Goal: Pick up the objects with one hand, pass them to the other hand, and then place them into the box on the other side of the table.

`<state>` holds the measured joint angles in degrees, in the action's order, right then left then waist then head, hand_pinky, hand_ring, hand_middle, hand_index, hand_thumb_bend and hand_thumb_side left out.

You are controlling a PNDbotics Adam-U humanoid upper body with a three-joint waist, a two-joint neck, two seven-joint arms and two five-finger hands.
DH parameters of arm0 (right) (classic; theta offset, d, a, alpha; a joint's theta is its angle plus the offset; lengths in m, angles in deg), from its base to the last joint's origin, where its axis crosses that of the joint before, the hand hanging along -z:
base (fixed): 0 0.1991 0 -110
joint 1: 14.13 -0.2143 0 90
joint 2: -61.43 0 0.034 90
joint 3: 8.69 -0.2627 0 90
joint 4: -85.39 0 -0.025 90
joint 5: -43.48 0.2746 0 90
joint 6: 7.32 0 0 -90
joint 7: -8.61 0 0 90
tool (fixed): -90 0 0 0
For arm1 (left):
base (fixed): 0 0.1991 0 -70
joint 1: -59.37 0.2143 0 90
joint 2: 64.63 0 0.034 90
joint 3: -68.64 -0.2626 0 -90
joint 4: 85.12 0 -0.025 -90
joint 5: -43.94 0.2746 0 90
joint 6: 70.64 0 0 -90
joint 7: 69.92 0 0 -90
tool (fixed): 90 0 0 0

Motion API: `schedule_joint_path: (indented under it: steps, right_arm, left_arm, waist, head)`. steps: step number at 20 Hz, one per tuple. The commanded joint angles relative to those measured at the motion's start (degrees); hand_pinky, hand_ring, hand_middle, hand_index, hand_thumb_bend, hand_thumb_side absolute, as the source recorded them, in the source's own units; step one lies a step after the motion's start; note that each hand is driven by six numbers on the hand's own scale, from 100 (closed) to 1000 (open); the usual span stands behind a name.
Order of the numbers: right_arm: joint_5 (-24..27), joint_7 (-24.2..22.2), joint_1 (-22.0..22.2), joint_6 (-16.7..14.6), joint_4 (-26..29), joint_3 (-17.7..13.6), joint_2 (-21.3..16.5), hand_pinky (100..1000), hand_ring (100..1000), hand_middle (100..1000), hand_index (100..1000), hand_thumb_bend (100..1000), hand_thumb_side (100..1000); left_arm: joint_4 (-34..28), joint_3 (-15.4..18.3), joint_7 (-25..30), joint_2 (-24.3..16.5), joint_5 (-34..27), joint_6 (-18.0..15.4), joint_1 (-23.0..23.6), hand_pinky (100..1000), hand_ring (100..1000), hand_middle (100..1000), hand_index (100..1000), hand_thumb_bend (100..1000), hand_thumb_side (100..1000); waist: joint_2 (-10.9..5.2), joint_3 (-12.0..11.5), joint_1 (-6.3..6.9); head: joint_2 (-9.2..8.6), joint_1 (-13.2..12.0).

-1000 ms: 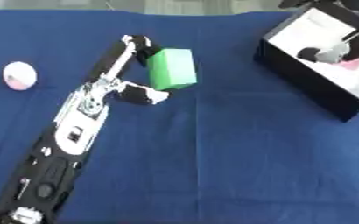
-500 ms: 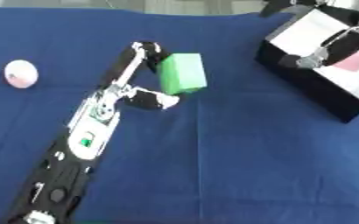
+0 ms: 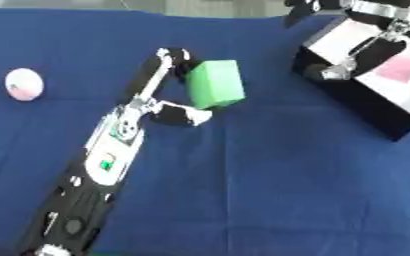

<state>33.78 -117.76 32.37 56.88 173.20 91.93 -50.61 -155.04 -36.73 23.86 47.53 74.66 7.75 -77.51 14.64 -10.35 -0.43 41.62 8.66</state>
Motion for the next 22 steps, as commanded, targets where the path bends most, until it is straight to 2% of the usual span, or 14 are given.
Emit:
schedule_joint_path:
  steps: [1,7,14,18,22]
  right_arm:
    - [-0.83,-0.29,-1.69,0.09,-0.19,0.14,-0.19,874,1000,776,822,403,153]
    - [-1.47,-2.47,-3.4,-0.49,-0.68,1.11,1.02,876,1000,782,835,466,141]
    - [-2.72,-7.54,-4.45,-4.22,-1.57,1.96,1.59,891,1000,808,862,496,213]
    - [-2.66,-10.27,-5.33,-6.23,-2.46,2.11,1.8,893,1000,811,861,503,228]
    - [-2.28,-11.66,-5.81,-6.86,-3.01,2.13,2.07,896,1000,818,863,486,241]
  left_arm:
    - [-1.19,0.32,-0.76,0.79,-0.84,-0.08,-0.77,538,506,475,550,100,100]
    - [-1.93,0.25,-1.15,1.58,-2.54,0.1,-0.43,537,504,474,552,100,100]
    - [-3.06,0.74,-1.86,2.28,-4.36,0.81,-0.21,536,503,474,553,100,100]
    - [-3.34,0.84,-2.18,2.85,-4.74,0.9,-0.24,536,503,474,553,100,100]
    - [-3.36,0.87,-2.29,3.13,-4.81,0.87,-0.28,536,504,473,553,100,100]
  waist:
    - [-1.42,-0.21,-0.83]
    - [-1.26,-1.11,-0.77]
    - [-1.04,-2.1,-0.96]
    - [-0.88,-2.37,-1.15]
    - [-0.8,-2.58,-1.22]
  head:
    - [-0.48,0.57]
    - [-0.55,1.18]
    - [-0.58,1.39]
    - [-0.73,1.6]
    - [-0.95,2.16]
